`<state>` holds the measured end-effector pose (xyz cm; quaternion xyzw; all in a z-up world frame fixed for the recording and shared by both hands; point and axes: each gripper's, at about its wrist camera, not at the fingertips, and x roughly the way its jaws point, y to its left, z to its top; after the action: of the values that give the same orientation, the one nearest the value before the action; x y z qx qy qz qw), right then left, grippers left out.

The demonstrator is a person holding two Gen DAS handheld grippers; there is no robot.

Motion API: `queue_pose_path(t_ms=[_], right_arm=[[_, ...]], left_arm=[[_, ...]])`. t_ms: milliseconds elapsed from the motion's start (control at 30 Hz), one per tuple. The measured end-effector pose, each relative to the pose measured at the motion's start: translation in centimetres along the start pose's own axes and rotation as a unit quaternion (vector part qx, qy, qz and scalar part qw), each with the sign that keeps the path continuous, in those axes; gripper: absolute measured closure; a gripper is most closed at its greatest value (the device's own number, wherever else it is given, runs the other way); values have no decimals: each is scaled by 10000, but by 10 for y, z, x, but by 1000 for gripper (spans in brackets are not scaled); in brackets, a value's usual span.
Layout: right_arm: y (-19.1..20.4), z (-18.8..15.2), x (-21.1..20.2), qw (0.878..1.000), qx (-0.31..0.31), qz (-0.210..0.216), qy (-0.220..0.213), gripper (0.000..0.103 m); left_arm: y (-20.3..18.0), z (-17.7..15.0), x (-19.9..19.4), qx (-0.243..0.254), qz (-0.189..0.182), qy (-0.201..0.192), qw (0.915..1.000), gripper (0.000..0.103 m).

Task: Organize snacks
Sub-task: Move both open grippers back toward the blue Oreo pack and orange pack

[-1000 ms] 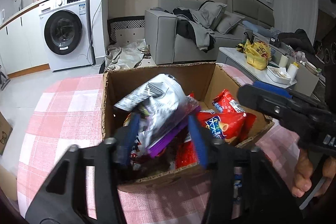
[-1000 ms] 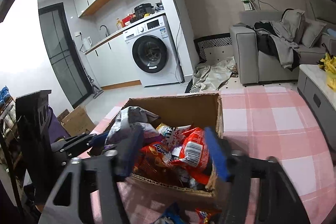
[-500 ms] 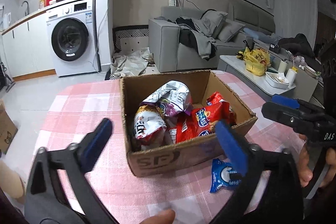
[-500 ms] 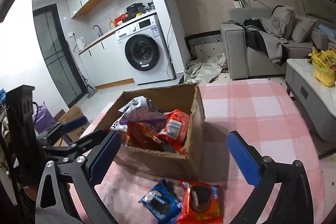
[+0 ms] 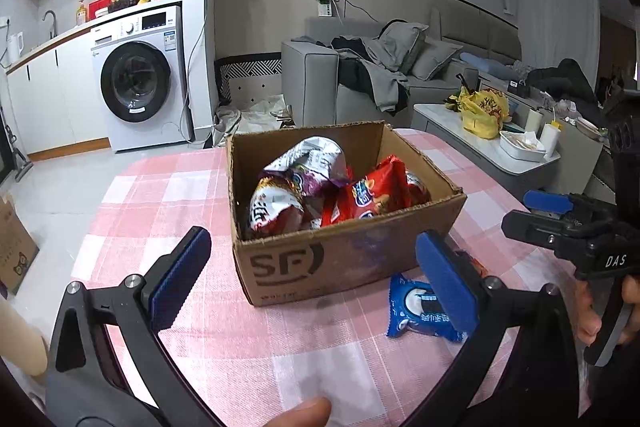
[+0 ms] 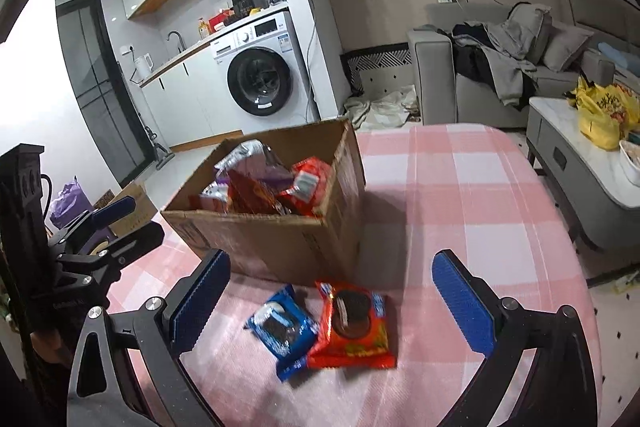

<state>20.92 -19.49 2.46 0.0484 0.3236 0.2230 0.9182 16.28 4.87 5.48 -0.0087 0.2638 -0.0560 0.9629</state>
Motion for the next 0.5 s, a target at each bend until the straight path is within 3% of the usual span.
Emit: queue_pose_path(t_ms=[500], right_arm=[[-4, -23, 27, 9982, -186, -141, 550, 0]], left_arm=[[-30, -28, 28, 206, -348, 404, 9984, 1]])
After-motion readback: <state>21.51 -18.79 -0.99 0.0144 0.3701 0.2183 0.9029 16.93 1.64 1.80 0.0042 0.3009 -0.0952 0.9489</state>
